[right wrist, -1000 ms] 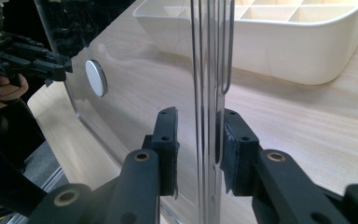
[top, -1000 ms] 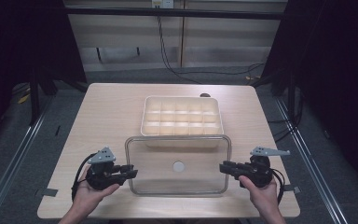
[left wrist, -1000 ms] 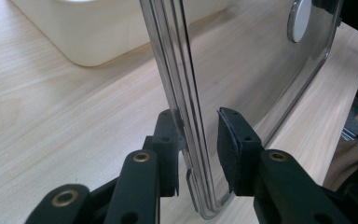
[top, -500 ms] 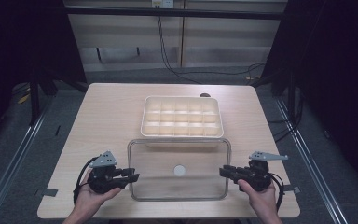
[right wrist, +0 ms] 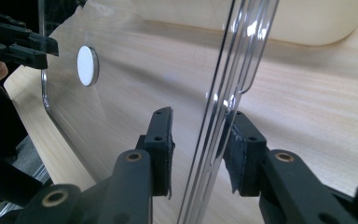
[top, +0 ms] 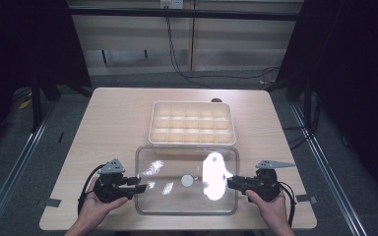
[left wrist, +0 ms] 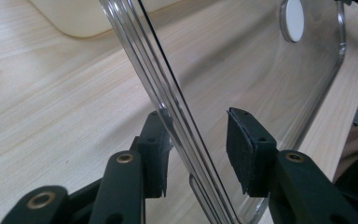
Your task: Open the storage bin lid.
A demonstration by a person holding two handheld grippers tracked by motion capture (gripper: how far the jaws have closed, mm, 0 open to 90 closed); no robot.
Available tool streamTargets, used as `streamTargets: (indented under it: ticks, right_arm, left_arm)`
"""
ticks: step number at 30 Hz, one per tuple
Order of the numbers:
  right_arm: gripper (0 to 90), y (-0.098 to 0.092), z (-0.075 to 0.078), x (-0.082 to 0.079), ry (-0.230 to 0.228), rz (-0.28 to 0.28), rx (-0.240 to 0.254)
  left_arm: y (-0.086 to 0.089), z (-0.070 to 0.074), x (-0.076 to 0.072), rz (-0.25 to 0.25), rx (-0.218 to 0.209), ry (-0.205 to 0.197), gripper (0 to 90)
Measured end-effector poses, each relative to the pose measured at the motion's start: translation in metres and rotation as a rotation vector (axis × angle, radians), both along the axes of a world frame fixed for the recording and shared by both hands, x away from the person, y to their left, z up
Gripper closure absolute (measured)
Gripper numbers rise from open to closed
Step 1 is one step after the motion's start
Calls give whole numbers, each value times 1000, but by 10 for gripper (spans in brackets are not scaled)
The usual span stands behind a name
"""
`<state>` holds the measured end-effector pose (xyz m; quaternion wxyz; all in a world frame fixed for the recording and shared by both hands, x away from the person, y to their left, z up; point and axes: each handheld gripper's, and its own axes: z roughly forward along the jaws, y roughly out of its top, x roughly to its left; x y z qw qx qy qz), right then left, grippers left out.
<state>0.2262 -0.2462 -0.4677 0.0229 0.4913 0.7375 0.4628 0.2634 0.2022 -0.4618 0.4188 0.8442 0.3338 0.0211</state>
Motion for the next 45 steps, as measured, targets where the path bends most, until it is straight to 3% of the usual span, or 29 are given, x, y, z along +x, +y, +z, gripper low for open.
streamTargets:
  ticks: [4,10,24,32,45]
  right_arm:
    - [635,1,-2,0,5,2,-7]
    - [581,2,-9,5,24,-4,-35]
    - [506,7,-19,10,74,-3,-79]
    - [498,6,-24,15,104,-13,-75]
    - [463,10,-29,19,108,-27,-101]
  left_arm:
    - [-1,-3,0,5,-3,6,581]
    - [-4,-8,-1,-29,23,11,533]
    - [-6,-17,7,-17,54,48,509]
    - [-6,-20,13,-10,65,65,508]
    - [-6,-25,18,13,69,83,500]
